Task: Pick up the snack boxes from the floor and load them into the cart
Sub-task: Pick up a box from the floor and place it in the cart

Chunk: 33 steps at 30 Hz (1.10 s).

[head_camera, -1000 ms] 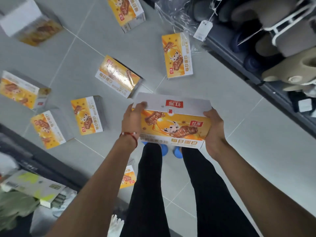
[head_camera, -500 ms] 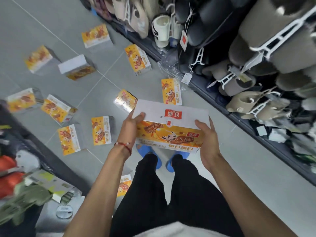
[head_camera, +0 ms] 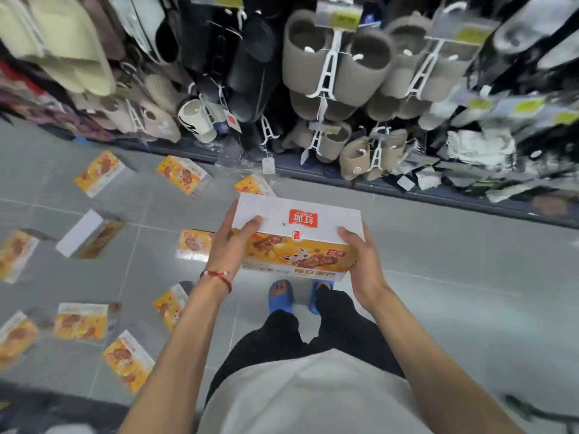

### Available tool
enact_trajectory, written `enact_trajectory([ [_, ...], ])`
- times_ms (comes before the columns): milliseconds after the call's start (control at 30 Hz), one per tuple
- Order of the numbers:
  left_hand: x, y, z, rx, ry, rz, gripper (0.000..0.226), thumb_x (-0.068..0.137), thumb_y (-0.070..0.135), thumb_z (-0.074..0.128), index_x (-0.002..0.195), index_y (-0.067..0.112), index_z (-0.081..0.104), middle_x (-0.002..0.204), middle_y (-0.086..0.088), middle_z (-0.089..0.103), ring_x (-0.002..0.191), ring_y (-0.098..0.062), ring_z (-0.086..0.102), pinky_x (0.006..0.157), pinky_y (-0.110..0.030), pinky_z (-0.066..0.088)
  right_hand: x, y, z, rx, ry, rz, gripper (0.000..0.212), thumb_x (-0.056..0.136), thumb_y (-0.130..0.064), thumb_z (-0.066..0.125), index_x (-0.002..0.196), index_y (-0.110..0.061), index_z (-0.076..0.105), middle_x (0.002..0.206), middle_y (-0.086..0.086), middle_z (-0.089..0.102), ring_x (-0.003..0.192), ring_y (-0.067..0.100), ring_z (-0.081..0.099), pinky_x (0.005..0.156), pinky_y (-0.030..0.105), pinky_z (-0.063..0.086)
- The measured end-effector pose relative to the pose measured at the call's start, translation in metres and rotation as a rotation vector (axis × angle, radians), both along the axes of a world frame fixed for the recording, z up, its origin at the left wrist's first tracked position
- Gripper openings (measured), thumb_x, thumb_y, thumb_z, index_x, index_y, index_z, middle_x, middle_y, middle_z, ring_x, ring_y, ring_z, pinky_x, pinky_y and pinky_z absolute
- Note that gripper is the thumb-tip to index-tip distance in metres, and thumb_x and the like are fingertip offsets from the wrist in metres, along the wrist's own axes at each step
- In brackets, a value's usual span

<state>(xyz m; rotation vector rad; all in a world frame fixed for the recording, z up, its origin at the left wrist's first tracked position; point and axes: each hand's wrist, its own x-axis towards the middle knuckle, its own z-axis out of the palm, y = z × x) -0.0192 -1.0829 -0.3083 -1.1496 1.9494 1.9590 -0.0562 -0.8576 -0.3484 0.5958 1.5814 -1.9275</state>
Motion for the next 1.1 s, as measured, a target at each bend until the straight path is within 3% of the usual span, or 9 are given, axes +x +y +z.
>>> enact_trajectory([
  [100, -0.013, 0.019, 0.01, -0.04, 0.006, -0.193, 0.058, 0.093, 0.038, 0.066, 0.147, 0.041, 0.044, 0.127, 0.012, 0.067, 0.114, -0.007, 0.062, 0.09, -0.017, 0.047, 0.019, 0.023, 0.005, 0.008, 0.019, -0.144, 0.042, 0.102, -0.025, 0.059, 0.143, -0.027, 0.052, 0.125, 0.004, 0.074, 0.113, 0.028, 0.072, 0.094, 0.046, 0.059],
  [167, -0.026, 0.039, 0.015, -0.034, 0.005, -0.297, 0.063, 0.093, 0.04, 0.066, 0.15, 0.042, 0.038, 0.132, 0.011, 0.064, 0.12, -0.009, 0.058, 0.09, -0.016, 0.041, 0.031, 0.043, 0.007, 0.008, 0.014, -0.258, 0.041, 0.1, -0.028, 0.062, 0.141, -0.029, 0.054, 0.125, 0.005, 0.074, 0.115, 0.029, 0.071, 0.102, 0.052, 0.055],
  [267, -0.043, 0.083, 0.021, -0.029, 0.013, -0.455, 0.063, 0.093, 0.04, 0.066, 0.149, 0.044, 0.038, 0.133, 0.008, 0.063, 0.122, -0.011, 0.057, 0.094, -0.02, 0.04, 0.051, 0.079, 0.012, 0.0, 0.014, -0.414, 0.045, 0.093, -0.034, 0.066, 0.137, -0.033, 0.057, 0.124, 0.005, 0.075, 0.115, 0.032, 0.071, 0.106, 0.059, 0.051],
  [367, -0.06, 0.139, 0.023, -0.056, 0.033, -0.616, 0.057, 0.092, 0.038, 0.068, 0.145, 0.04, 0.046, 0.128, 0.01, 0.067, 0.117, -0.012, 0.062, 0.104, -0.032, 0.047, 0.069, 0.123, 0.014, 0.023, 0.021, -0.569, 0.039, 0.098, -0.031, 0.063, 0.136, -0.031, 0.056, 0.12, 0.004, 0.076, 0.112, 0.031, 0.073, 0.102, 0.053, 0.055],
  [567, -0.077, 0.286, 0.023, -0.027, 0.056, -0.869, 0.054, 0.089, 0.029, 0.073, 0.139, 0.038, 0.053, 0.119, 0.012, 0.071, 0.104, -0.004, 0.068, 0.092, -0.024, 0.053, 0.1, 0.236, 0.018, 0.032, 0.019, -0.849, 0.033, 0.102, -0.026, 0.058, 0.134, -0.032, 0.058, 0.118, 0.004, 0.077, 0.108, 0.031, 0.074, 0.095, 0.048, 0.058],
  [733, -0.074, 0.428, 0.02, 0.0, 0.096, -1.077, 0.055, 0.09, 0.019, 0.072, 0.141, 0.028, 0.053, 0.12, 0.008, 0.07, 0.087, 0.01, 0.068, 0.067, -0.006, 0.049, 0.134, 0.345, 0.024, 0.068, 0.062, -1.021, 0.035, 0.104, -0.025, 0.054, 0.139, -0.028, 0.055, 0.12, 0.003, 0.076, 0.108, 0.029, 0.074, 0.093, 0.045, 0.058],
  [900, -0.061, 0.561, 0.016, 0.06, 0.107, -1.29, 0.047, 0.091, 0.019, 0.071, 0.133, 0.034, 0.057, 0.11, 0.016, 0.072, 0.093, 0.002, 0.071, 0.066, -0.009, 0.052, 0.169, 0.448, 0.029, 0.154, 0.066, -1.223, 0.033, 0.101, -0.023, 0.057, 0.133, -0.031, 0.058, 0.116, -0.001, 0.077, 0.107, 0.026, 0.074, 0.086, 0.039, 0.059],
  [1033, -0.054, 0.658, 0.02, 0.08, 0.134, -1.47, 0.038, 0.092, 0.026, 0.07, 0.128, 0.03, 0.06, 0.114, 0.008, 0.072, 0.099, -0.006, 0.07, 0.066, -0.008, 0.051, 0.19, 0.517, 0.035, 0.199, 0.054, -1.392, 0.034, 0.099, -0.021, 0.059, 0.133, -0.029, 0.06, 0.115, -0.003, 0.077, 0.105, 0.022, 0.074, 0.077, 0.028, 0.059],
  [1100, -0.056, 0.705, 0.018, 0.087, 0.138, -1.562, 0.041, 0.091, 0.032, 0.07, 0.131, 0.029, 0.059, 0.117, 0.007, 0.071, 0.103, -0.008, 0.069, 0.066, -0.007, 0.05, 0.196, 0.548, 0.038, 0.221, 0.057, -1.462, 0.034, 0.1, -0.024, 0.059, 0.134, -0.03, 0.059, 0.115, -0.003, 0.076, 0.106, 0.02, 0.074, 0.084, 0.033, 0.06],
])
